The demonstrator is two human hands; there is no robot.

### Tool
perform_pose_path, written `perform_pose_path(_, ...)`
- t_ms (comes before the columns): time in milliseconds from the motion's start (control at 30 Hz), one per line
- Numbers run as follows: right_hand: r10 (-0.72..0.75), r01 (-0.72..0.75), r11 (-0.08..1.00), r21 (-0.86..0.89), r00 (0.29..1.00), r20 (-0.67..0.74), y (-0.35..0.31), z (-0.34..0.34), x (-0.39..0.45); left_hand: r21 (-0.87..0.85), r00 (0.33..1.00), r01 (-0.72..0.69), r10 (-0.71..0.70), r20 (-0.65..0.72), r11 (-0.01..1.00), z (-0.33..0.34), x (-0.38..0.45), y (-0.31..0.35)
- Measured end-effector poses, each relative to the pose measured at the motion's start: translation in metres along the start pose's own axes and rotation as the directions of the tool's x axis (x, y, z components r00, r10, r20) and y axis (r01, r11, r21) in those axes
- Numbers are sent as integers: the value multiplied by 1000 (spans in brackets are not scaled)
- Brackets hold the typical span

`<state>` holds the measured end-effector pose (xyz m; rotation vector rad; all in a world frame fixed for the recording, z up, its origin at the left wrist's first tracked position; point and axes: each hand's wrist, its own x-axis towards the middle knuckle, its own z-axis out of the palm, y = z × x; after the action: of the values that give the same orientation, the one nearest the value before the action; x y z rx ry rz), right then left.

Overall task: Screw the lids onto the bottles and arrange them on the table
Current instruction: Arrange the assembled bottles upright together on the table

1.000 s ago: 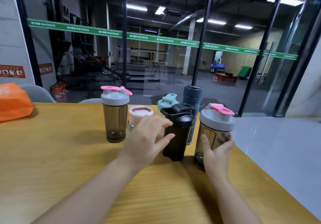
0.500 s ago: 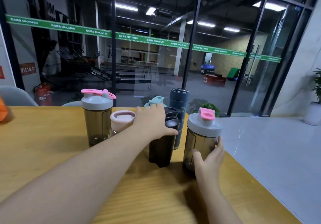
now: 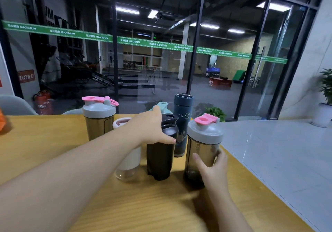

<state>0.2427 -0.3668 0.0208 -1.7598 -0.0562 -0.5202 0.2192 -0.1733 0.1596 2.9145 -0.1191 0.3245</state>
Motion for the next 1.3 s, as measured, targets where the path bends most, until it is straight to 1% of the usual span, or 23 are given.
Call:
perform_pose_path(100, 61, -74, 987, 143, 994, 93, 2, -1, 2, -6, 999, -11, 11, 52, 1000, -2, 2, -2)
perform_pose_path(200, 66, -90, 973, 211, 991, 118, 3, 0, 4, 12, 996, -21, 20, 91, 1000, -3, 2, 0)
perform_pose_path(300, 54, -73, 977, 202, 994, 99, 5, 2, 5, 12, 992, -6, 5, 130, 1000, -3, 5, 0)
perform_pose_path(400, 28, -39, 984, 174, 997, 66, 8, 2, 7, 12, 977, 23, -25, 213, 1000, -7, 9, 2)
perform_pose_path(467, 19, -29, 987, 157, 997, 70, 8, 2, 8, 19, 958, 71, -73, 277, 997, -14, 13, 4)
perform_pose_path(533, 23, -37, 987, 156, 996, 86, 8, 2, 9, 73, 941, 125, -141, 308, 989, -22, 21, 6)
perform_pose_path(600, 33, -51, 984, 174, 994, 104, 8, 0, 10, 106, 937, 170, -194, 292, 980, -30, 32, 9)
perform_pose_path(667, 32, -57, 980, 193, 991, 133, 4, -2, 9, 59, 948, 197, -205, 242, 979, -35, 42, 13)
perform_pose_path(733, 18, -51, 976, 214, 988, 154, 3, -4, 11, -18, 975, 164, -159, 154, 986, -38, 57, 18)
perform_pose_path(800, 22, -61, 973, 221, 984, 174, 2, -5, 14, -87, 995, 87, -81, 63, 992, -36, 71, 22)
perform_pose_path(833, 30, -71, 971, 227, 984, 176, 3, -5, 16, -111, 998, 53, -48, 42, 992, -33, 78, 25)
perform_pose_path(900, 30, -72, 969, 237, 984, 174, 4, -5, 18, -151, 999, 31, -25, 41, 988, -25, 90, 30)
perform_pose_path(1033, 29, -75, 968, 238, 981, 191, 5, -4, 20, -246, 995, 90, -76, 67, 965, -14, 104, 44)
perform_pose_path(1100, 43, -88, 968, 237, 981, 187, 7, -4, 20, -311, 995, 84, -63, 76, 947, -10, 109, 49)
perform_pose_path(1200, 61, -106, 966, 237, 980, 190, 8, -1, 20, -372, 997, 81, -74, 34, 925, -5, 118, 50)
perform_pose_path(1300, 73, -121, 961, 249, 978, 196, 9, 0, 21, -438, 996, 84, -76, 35, 895, -4, 123, 49)
